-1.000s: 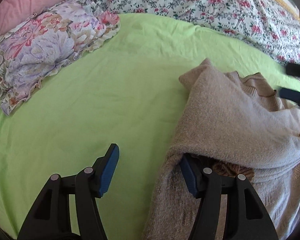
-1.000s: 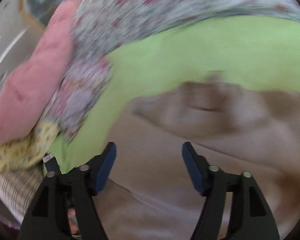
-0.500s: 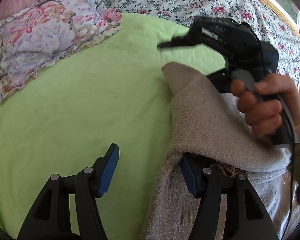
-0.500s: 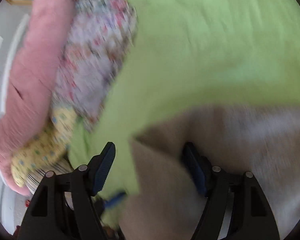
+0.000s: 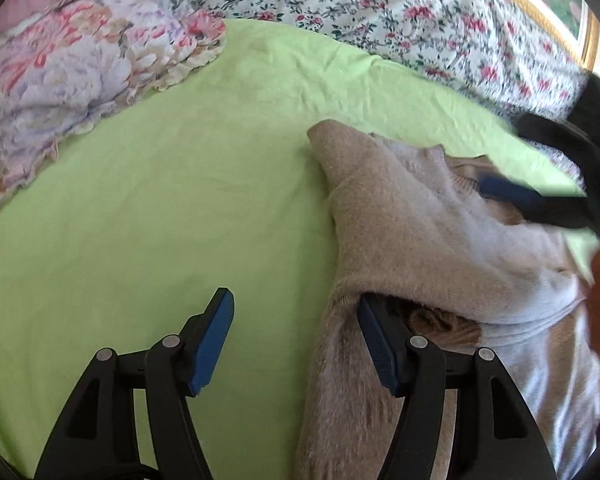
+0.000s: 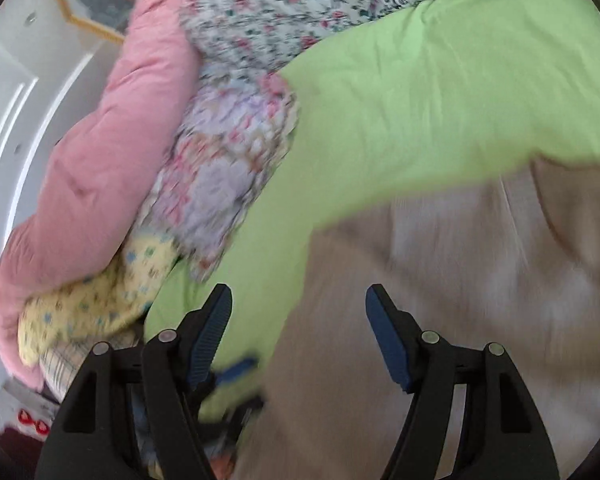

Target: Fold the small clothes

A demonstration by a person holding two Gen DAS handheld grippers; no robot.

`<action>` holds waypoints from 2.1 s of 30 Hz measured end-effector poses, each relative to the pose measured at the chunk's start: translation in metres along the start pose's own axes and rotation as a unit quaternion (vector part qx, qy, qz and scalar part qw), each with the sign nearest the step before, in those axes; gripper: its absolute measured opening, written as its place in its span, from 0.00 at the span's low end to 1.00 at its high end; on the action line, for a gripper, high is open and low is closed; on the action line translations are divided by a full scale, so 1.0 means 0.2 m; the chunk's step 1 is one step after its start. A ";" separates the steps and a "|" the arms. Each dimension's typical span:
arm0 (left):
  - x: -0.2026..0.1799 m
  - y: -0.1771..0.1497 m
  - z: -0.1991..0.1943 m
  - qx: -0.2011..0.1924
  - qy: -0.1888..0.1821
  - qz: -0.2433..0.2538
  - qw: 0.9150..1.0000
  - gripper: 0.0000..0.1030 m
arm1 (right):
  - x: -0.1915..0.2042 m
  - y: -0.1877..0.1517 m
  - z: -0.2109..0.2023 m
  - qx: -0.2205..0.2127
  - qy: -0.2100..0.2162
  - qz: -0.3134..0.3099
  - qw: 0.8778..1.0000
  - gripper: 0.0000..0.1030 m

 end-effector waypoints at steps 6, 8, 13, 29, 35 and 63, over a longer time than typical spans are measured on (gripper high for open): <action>-0.01 0.05 0.02 -0.006 -0.003 -0.008 1.000 0.58 | 0.15 -0.42 0.08 0.043 -0.028 -0.028 0.998 0.26; -0.02 0.05 0.00 -0.008 -0.016 -0.011 1.000 0.47 | 0.12 -0.47 0.14 0.057 -0.063 -0.033 0.996 0.18; -0.02 0.05 -0.04 -0.017 -0.037 -0.021 0.999 0.37 | 0.08 -0.41 0.16 0.011 -0.140 -0.062 0.988 0.09; 0.05 0.06 -0.16 -0.002 -0.076 -0.027 0.997 0.66 | 0.08 -0.50 -0.12 -0.018 -0.149 -0.044 0.988 0.11; 0.06 0.17 -0.03 0.040 -0.089 -0.061 0.993 0.73 | -0.17 -0.64 -0.80 -0.103 -0.251 0.044 0.961 0.60; -0.17 0.23 0.21 0.028 -0.012 0.049 0.998 0.46 | -0.54 -0.60 -1.14 -0.013 -0.378 0.092 0.921 0.09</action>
Point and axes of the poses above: each gripper's, at about its wrist camera, not at the fingertips, and z roughly the way its jaws point, x to its left, y to its top, the point moved 4 cm from there along z, roughly the way its jaws point, and after that the axes turned 12 degrees about -z, right-handed, at the moved point
